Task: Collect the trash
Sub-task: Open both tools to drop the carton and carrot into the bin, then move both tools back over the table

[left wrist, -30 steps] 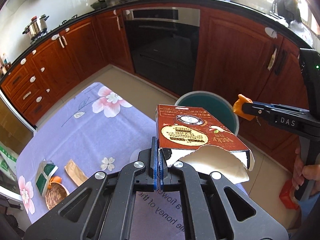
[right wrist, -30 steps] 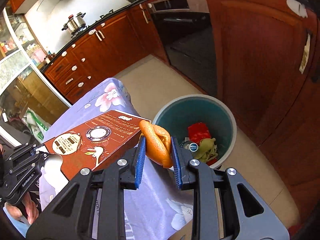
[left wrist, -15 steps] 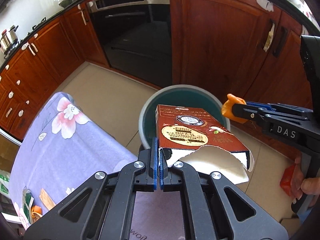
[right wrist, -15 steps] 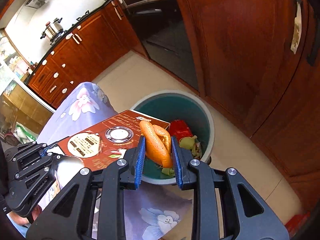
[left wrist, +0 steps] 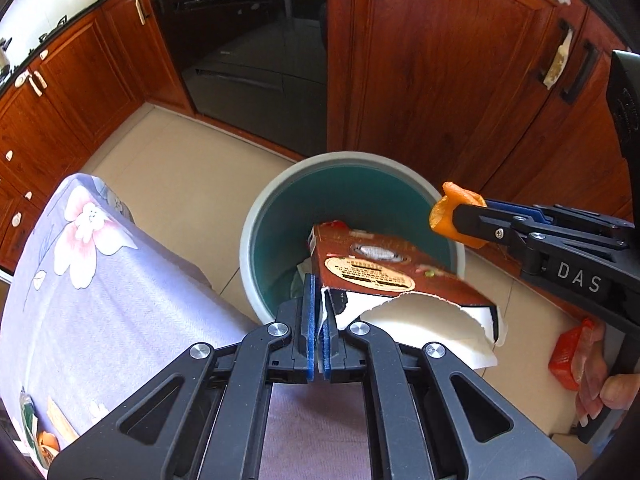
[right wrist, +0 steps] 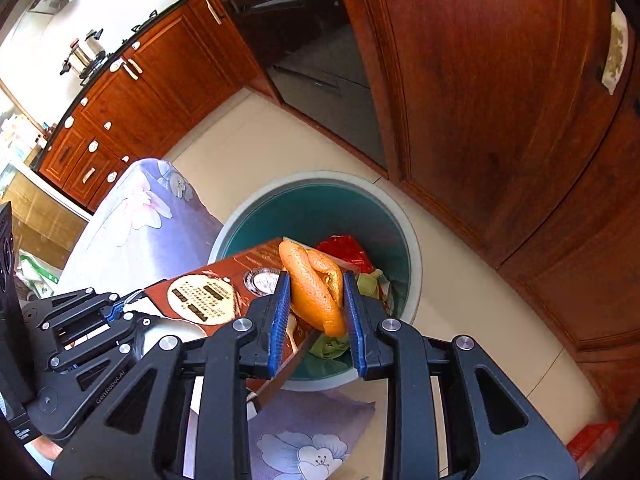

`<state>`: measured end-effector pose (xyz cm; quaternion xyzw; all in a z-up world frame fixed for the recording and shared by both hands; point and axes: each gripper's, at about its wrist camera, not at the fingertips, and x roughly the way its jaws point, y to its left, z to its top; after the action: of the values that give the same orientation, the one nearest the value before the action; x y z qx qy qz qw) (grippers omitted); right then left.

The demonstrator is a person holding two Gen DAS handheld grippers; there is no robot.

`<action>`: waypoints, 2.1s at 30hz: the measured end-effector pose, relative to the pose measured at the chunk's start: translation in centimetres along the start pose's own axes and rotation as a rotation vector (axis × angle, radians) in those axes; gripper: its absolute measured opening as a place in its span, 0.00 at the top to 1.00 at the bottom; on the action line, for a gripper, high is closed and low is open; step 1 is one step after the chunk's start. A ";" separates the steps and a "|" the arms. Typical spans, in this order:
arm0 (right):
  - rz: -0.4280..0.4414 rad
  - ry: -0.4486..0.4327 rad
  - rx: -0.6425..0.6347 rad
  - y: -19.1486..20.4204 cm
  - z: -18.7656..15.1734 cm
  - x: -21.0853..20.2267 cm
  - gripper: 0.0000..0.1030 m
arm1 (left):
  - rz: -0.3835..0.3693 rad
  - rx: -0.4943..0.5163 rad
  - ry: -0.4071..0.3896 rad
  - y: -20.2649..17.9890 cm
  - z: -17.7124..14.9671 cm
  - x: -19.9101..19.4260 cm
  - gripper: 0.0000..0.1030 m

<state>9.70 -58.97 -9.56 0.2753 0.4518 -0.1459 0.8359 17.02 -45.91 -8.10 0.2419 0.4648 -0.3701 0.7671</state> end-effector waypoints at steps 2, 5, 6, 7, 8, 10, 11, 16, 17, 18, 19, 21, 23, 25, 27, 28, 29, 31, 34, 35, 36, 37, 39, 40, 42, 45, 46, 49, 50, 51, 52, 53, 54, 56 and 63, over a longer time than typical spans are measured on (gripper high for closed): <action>-0.006 0.005 -0.002 0.2 0.1 0.3 0.75 | -0.007 -0.002 0.005 0.1 0.1 0.4 0.94; -0.013 0.009 -0.004 0.5 0.3 0.6 0.75 | -0.025 -0.015 0.020 0.2 0.4 1.0 0.94; -0.015 0.010 -0.006 0.6 0.4 0.7 0.75 | -0.034 -0.020 0.027 0.3 0.5 1.0 0.92; -0.013 0.009 -0.009 0.7 0.4 0.7 0.73 | -0.041 -0.024 0.031 0.4 0.6 1.1 0.87; -0.014 0.006 -0.012 0.8 0.5 0.6 0.72 | -0.046 -0.029 0.031 0.6 0.7 1.0 0.70; -0.010 -0.001 -0.016 1.1 0.6 0.5 0.56 | -0.030 -0.033 0.004 0.6 0.5 0.4 0.39; -0.004 -0.005 -0.014 1.2 0.6 0.4 0.47 | -0.021 -0.033 -0.015 0.6 0.3 -0.1 0.33; 0.026 -0.010 0.013 1.5 0.6 0.0 0.21 | -0.032 -0.047 -0.024 0.8 -0.1 -1.4 0.23; 0.029 -0.005 0.018 1.6 0.6 -0.1 0.19 | -0.033 -0.051 -0.023 0.9 -0.2 -1.6 0.19; 0.028 -0.003 0.020 1.6 0.5 -0.1 0.18 | -0.035 -0.054 -0.024 0.8 -0.4 -2.0 0.15; 0.023 0.000 0.019 1.8 0.5 -0.3 0.18 | -0.037 -0.058 -0.027 0.9 -0.6 -2.3 0.13; 0.019 0.011 0.019 1.9 0.3 -0.5 0.18 | -0.032 -0.065 -0.040 1.0 -0.8 -2.8 0.06; 0.018 0.023 0.022 2.1 0.0 -0.7 0.17 | -0.032 -0.071 -0.048 0.9 -1.2 -3.5 0.05; 0.013 0.025 0.019 2.4 -0.3 -1.0 0.13 | -0.034 -0.077 -0.048 0.8 -1.3 -3.9 0.04; 0.012 0.023 0.012 2.8 -0.7 -1.4 0.13 | -0.030 -0.083 -0.051 1.0 -1.6 -4.5 0.04; 0.013 0.025 0.009 3.0 -0.8 -1.7 0.12 | -0.027 -0.087 -0.052 1.1 -1.8 -4.7 0.04; 0.014 0.026 0.007 3.3 -1.0 -1.9 0.12 | -0.026 -0.091 -0.053 1.2 -2.0 -5.0 0.04; 0.016 0.026 0.001 3.7 -1.3 -2.5 0.12 | -0.026 -0.099 -0.054 1.4 -2.4 -5.7 0.04; 0.020 0.018 -0.019 4.8 -1.9 -3.4 0.10 | -0.016 -0.107 -0.068 1.8 -3.3 -6.8 0.04; 0.022 0.016 -0.026 5.2 -2.1 -3.7 0.10 | -0.012 -0.111 -0.073 2.0 -3.6 -7.2 0.04; 0.025 0.013 -0.033 5.7 -2.3 -4.0 0.10 | -0.008 -0.116 -0.078 2.2 -4.0 -7.7 0.04; 0.030 0.011 -0.040 6.1 -2.6 -4.3 0.10 | -0.003 -0.123 -0.084 2.5 -4.4 -8.1 0.04; 0.040 0.007 -0.054 7.1 -3.0 -4.8 0.10 | 0.006 -0.138 -0.094 3.1 -5.2 -9.0 0.04; 0.045 0.004 -0.065 7.7 -3.3 -5.1 0.10 | 0.012 -0.145 -0.098 3.5 -5.7 -9.4 0.04; 0.056 0.001 -0.086 9.0 -3.8 -5.6 0.10 | 0.028 -0.162 -0.106 4.3 -6.9 -10.5 0.04; 0.074 -0.001 -0.120 11.0 -4.6 -6.3 0.10 | 0.048 -0.191 -0.115 5.6 -8.7 -11.7 0.04; 0.081 -0.001 -0.132 11.7 -4.9 -6.4 0.10 | 0.055 -0.201 -0.118 6.2 -9.4 -12.1 0.04; 0.096 0.004 -0.170 13.8 -5.8 -6.8 0.10 | 0.077 -0.231 -0.122 7.7 -11.4 -13.5 0.04; 0.101 0.007 -0.182 14.5 -6.2 -7.0 0.10 | 0.084 -0.242 -0.122 8.2 -12.0 -13.9 0.04; 0.105 0.010 -0.193 15.2 -6.5 -7.0 0.10 | 0.090 -0.252 -0.123 8.6 -12.6 -14.2 0.04; 0.109 0.013 -0.204 16.0 -6.8 -7.1 0.10 | 0.097 -0.262 -0.126 9.0 -13.3 -14.5 0.04; 0.115 0.017 -0.216 16.7 -7.1 -7.1 0.10 | 0.106 -0.272 -0.127 9.5 -13.9 -14.9 0.04; 0.119 0.022 -0.228 17.5 -7.5 -7.0 0.10 | 0.114 -0.281 -0.128 10.1 -14.6 -15.2 0.04; 0.127 0.033 -0.254 19.0 -8.0 -6.9 0.10 | 0.133 -0.299 -0.130 11.3 -16.1 -16.0 0.04; 0.152 0.075 -0.356 24.6 -10.2 -5.9 0.10 | 0.222 -0.380 -0.124 16.7 -21.7 -18.1 0.04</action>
<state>11.73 -33.17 -1.04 0.1619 0.4790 0.0101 0.8627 13.36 -13.99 -1.28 0.1193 0.4485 -0.2036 0.8621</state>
